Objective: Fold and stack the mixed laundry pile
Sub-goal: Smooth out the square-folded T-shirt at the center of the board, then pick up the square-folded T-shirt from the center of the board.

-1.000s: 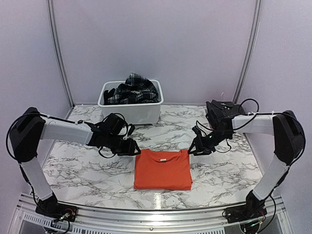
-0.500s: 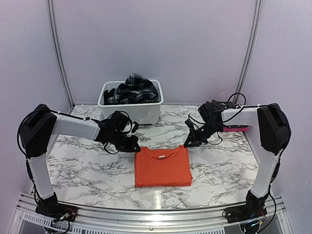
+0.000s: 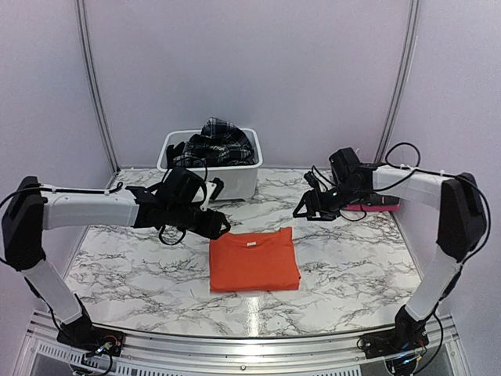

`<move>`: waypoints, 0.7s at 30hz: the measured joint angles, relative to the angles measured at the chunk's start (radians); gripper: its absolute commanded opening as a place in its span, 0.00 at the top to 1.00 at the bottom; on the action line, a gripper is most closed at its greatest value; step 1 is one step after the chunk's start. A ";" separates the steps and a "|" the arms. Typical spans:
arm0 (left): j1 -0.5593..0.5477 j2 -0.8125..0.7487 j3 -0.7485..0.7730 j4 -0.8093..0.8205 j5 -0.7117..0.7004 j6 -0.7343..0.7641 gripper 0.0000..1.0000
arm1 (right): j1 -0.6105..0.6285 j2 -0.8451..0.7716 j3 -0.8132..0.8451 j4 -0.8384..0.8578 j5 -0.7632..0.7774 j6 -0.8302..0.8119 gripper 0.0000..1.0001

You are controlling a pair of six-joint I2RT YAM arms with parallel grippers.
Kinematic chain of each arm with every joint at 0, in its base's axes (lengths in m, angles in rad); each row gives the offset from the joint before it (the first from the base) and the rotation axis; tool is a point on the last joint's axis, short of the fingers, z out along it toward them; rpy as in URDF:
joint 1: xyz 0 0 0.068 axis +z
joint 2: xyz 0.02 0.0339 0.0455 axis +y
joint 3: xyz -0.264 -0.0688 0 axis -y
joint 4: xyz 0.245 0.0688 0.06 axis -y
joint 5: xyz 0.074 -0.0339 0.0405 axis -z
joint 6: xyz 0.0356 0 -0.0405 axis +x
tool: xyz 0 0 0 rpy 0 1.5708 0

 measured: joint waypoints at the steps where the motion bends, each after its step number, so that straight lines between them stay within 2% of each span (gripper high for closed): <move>1: -0.045 -0.034 0.005 0.000 -0.009 0.037 0.38 | -0.004 -0.053 -0.021 0.001 -0.003 0.008 0.35; 5: -0.223 -0.060 0.058 0.005 -0.028 0.169 0.43 | -0.035 -0.240 -0.137 0.008 -0.028 0.054 0.35; 10: -0.369 0.079 0.167 0.000 -0.024 0.319 0.51 | -0.055 -0.337 -0.335 0.026 -0.061 0.136 0.35; 15: -0.447 0.252 0.280 -0.010 -0.023 0.432 0.55 | -0.062 -0.394 -0.474 0.040 -0.088 0.207 0.35; 21: -0.471 0.389 0.369 -0.026 -0.017 0.493 0.55 | -0.071 -0.450 -0.546 0.085 -0.119 0.264 0.35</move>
